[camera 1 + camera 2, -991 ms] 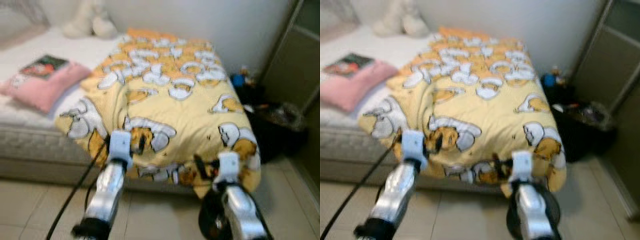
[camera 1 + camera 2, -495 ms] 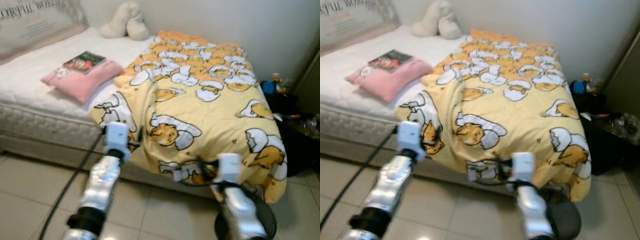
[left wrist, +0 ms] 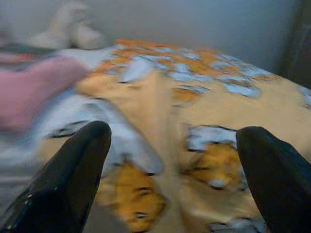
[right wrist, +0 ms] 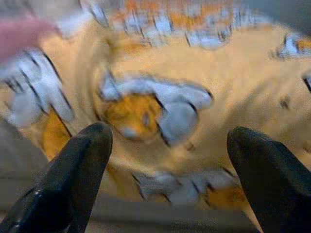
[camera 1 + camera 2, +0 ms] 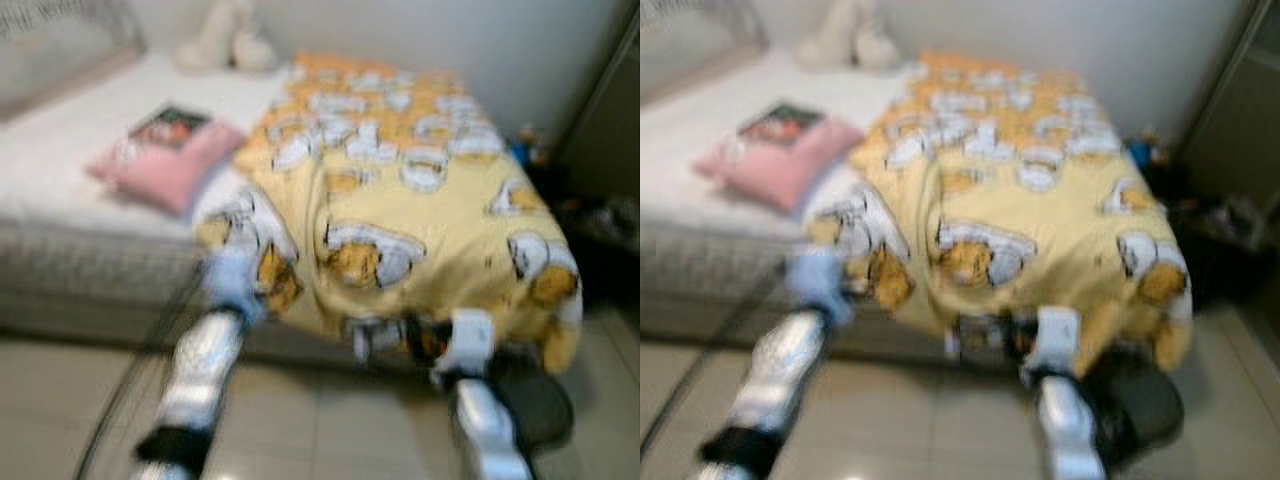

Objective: Clean up the room

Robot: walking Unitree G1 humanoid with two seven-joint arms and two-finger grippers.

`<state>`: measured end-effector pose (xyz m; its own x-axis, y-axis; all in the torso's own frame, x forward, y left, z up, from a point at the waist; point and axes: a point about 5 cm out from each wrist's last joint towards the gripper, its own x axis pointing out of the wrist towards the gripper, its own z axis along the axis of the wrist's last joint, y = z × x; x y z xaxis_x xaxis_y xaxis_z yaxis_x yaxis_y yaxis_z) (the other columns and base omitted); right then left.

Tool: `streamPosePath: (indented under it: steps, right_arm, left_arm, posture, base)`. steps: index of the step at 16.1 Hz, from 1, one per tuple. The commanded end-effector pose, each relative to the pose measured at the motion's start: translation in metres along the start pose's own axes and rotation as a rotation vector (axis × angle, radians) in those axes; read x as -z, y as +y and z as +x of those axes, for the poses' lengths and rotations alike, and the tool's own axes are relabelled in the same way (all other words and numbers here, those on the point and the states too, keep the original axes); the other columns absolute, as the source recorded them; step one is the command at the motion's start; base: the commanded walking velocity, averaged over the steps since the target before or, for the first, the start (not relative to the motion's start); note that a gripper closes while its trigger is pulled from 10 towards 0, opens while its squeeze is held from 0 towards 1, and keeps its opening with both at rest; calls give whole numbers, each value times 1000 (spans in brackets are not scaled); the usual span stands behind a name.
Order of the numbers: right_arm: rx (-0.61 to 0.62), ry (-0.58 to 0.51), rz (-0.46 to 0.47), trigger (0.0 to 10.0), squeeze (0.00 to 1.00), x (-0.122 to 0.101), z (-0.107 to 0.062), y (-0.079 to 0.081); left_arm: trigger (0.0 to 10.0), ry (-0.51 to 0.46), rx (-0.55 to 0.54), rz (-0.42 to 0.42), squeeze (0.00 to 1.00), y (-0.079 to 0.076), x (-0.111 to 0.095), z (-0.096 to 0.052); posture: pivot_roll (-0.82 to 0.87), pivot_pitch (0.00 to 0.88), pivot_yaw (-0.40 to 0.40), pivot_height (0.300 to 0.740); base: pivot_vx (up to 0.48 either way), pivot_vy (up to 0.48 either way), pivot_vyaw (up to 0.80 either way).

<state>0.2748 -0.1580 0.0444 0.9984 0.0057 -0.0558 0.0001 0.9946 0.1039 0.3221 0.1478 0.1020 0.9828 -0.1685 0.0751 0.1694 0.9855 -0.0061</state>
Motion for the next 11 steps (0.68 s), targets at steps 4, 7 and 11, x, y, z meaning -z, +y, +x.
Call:
streamPosePath:
  steps: [4, 7, 11]
  right_arm:
    - [33, -35, -35, 10000, 0, -9, -3, -16]
    - [27, -58, -42, 10000, 0, -18, 7, -11]
    - [-24, -26, -71, 10000, 0, -14, 9, -7]
  left_arm:
    - [10000, -31, 78, 65, 0, -14, -9, 2]
    - [10000, -24, 80, 56, 0, -15, -10, 7]
    - [10000, -6, 19, 65, 0, -11, -10, 11]
  posture:
    - [141, 0, -20, 740]
    - [131, 0, -12, 740]
    - [129, 0, -8, 740]
  base:
    - [0, 479, 0]
    - [0, 451, 0]
    - [106, 0, 0]
